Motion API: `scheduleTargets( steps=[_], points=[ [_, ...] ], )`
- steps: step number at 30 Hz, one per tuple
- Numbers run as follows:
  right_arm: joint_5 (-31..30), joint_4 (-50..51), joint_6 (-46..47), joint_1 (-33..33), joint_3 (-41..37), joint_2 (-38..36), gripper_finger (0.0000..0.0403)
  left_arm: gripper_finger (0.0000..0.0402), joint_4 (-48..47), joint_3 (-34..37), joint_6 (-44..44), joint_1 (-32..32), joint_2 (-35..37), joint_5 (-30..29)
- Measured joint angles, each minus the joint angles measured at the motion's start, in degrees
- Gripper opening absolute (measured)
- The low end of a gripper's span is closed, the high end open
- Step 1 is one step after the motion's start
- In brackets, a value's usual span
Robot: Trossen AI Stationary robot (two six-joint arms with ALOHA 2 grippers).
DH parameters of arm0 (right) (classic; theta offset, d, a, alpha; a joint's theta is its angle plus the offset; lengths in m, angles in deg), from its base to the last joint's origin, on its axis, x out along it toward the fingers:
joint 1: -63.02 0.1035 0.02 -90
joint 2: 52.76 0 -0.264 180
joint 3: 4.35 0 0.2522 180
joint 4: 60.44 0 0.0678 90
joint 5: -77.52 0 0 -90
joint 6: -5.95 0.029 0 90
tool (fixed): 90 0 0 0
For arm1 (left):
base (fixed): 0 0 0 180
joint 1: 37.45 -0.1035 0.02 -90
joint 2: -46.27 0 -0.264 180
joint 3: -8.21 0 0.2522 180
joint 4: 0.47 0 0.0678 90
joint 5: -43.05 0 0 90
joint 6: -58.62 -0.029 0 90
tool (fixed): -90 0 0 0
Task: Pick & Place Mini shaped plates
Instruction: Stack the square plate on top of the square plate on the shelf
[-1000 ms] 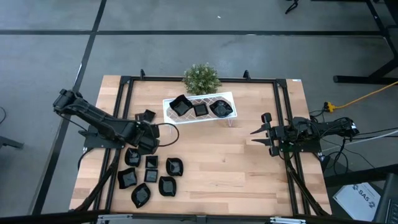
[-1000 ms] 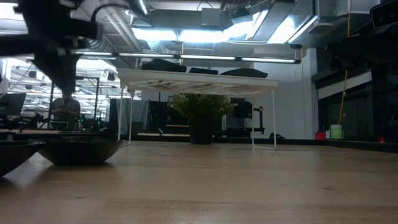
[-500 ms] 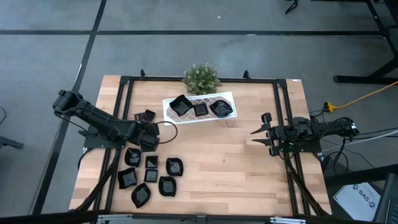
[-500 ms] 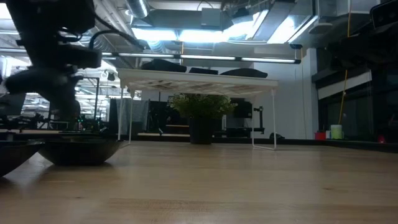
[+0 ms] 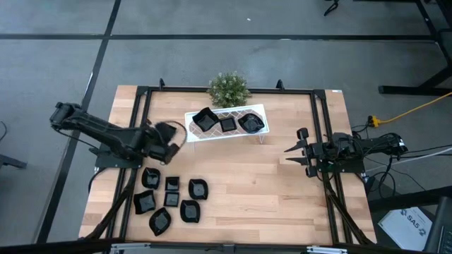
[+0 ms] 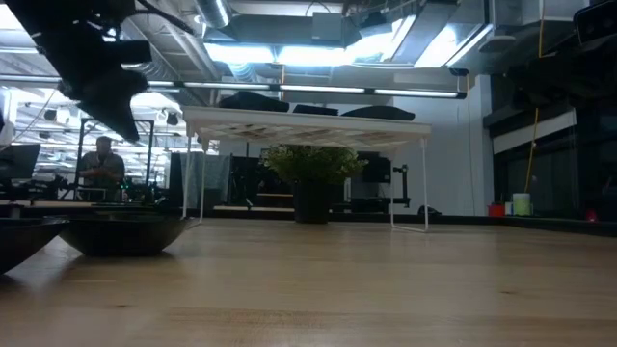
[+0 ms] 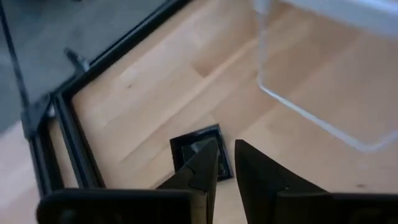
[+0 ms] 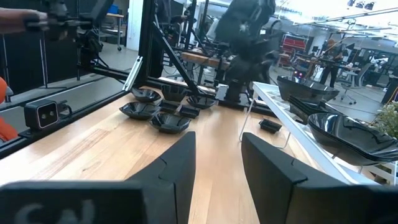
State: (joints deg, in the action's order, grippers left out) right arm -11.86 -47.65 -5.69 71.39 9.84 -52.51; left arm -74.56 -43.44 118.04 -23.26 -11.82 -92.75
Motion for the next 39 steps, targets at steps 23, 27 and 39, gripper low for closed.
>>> scheduleTargets(
  steps=[23, 27, 39],
  points=[
    [0.0, 0.0, 0.0, 0.0, 0.0, 0.0, 0.0129, 0.0047, 4.9, 0.0, -20.5, -42.3, 17.2, 34.4],
    [0.0, 0.0, 0.0, 0.0, 0.0, 0.0, 0.0129, 0.0047, 6.3, 0.0, -26.8, -51.2, 15.7, 39.9],
    [0.0, 0.0, 0.0, 0.0, 0.0, 0.0, 0.0129, 0.0095, 6.6, 0.0, -37.0, -60.5, 4.0, 46.4]
  ],
)
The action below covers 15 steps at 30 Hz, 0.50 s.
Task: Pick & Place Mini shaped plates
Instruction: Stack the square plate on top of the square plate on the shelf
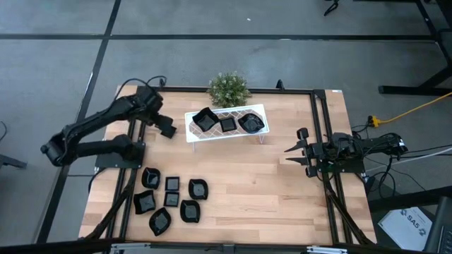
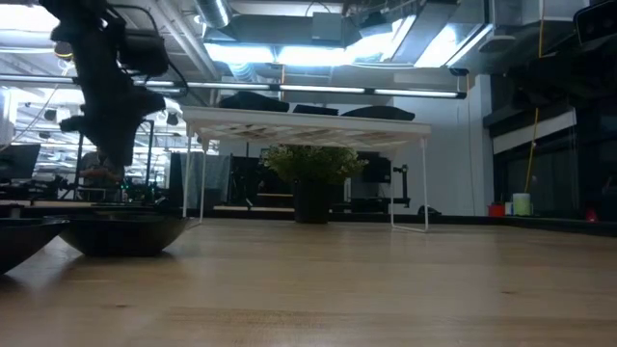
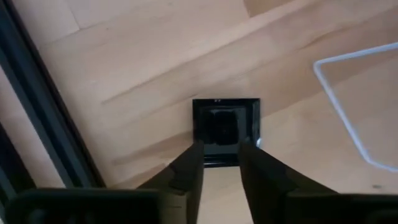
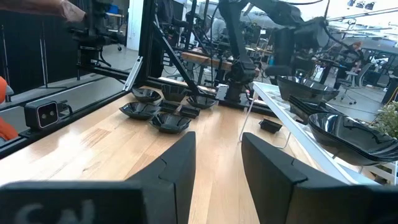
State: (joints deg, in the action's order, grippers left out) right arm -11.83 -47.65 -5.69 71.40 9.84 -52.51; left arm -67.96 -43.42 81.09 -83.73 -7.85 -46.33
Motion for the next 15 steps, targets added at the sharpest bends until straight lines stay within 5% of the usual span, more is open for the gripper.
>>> scheduleTargets(
  steps=[6, 15],
  points=[
    [0.0, 0.0, 0.0, 0.0, 0.0, 0.0, 0.0129, 0.0127, 0.3, 0.0, -0.2, 0.0, -7.3, -2.1],
    [0.0, 0.0, 0.0, 0.0, 0.0, 0.0, 0.0129, 0.0114, 6.9, 0.0, -3.5, -0.6, -17.6, 0.6]
  ],
)
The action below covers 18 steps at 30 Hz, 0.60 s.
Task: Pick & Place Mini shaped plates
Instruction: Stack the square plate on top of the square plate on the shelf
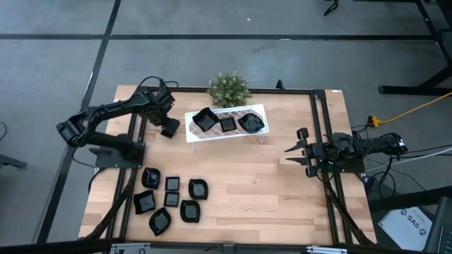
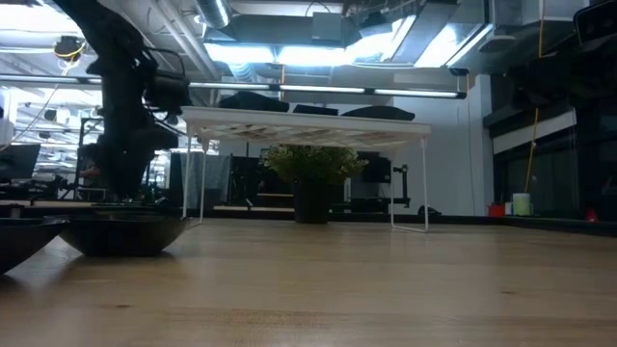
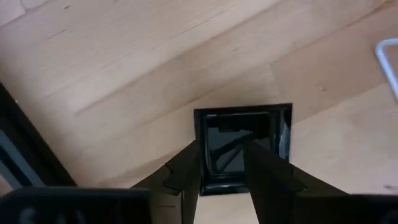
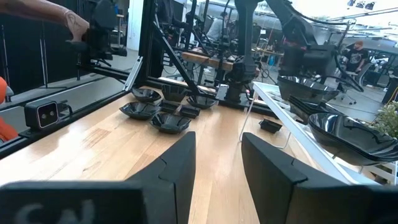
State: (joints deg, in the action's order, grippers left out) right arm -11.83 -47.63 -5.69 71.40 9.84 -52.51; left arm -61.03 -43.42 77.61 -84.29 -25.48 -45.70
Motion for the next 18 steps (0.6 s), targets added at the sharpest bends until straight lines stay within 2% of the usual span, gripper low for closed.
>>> scheduleTargets(
  steps=[9, 18],
  points=[
    [0.0, 0.0, 0.0, 0.0, 0.0, 0.0, 0.0129, 0.0107, 0.0, 0.0, -3.5, -2.9, -4.1, -1.2],
    [0.0, 0.0, 0.0, 0.0, 0.0, 0.0, 0.0129, 0.0103, 0.1, 0.0, -5.8, -2.9, -6.5, -2.1]
  ],
)
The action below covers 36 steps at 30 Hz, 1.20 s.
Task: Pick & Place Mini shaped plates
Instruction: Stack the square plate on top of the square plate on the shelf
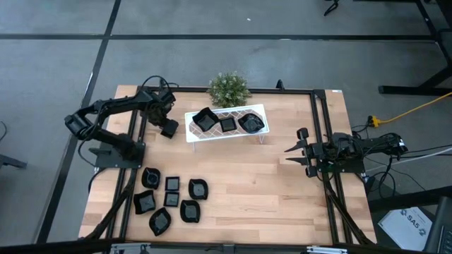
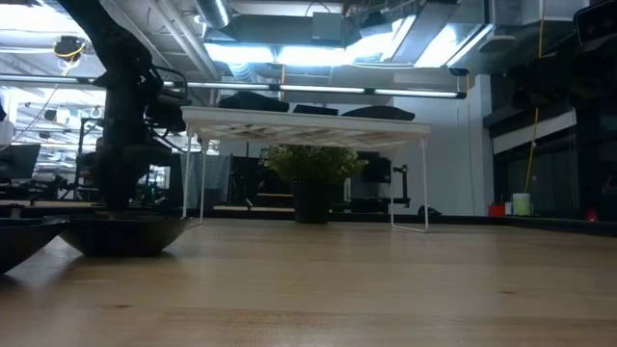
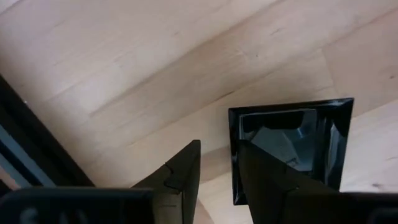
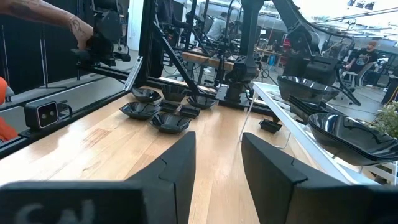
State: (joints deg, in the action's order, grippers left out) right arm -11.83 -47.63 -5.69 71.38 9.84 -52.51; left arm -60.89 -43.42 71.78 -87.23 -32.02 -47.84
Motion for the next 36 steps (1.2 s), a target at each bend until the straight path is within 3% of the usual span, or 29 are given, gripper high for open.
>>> scheduleTargets(
  steps=[16, 27, 36],
  points=[
    [0.0, 0.0, 0.0, 0.0, 0.0, 0.0, 0.0129, 0.01, 0.3, 0.0, -2.0, 0.0, -3.1, 2.3],
    [0.0, 0.0, 0.0, 0.0, 0.0, 0.0, 0.0129, 0.001, 0.1, 0.0, -2.9, 0.0, -2.9, 2.6],
    [0.0, 0.0, 0.0, 0.0, 0.0, 0.0, 0.0129, 0.0003, -0.2, 0.0, -3.5, -0.3, 0.5, 4.2]
  ],
)
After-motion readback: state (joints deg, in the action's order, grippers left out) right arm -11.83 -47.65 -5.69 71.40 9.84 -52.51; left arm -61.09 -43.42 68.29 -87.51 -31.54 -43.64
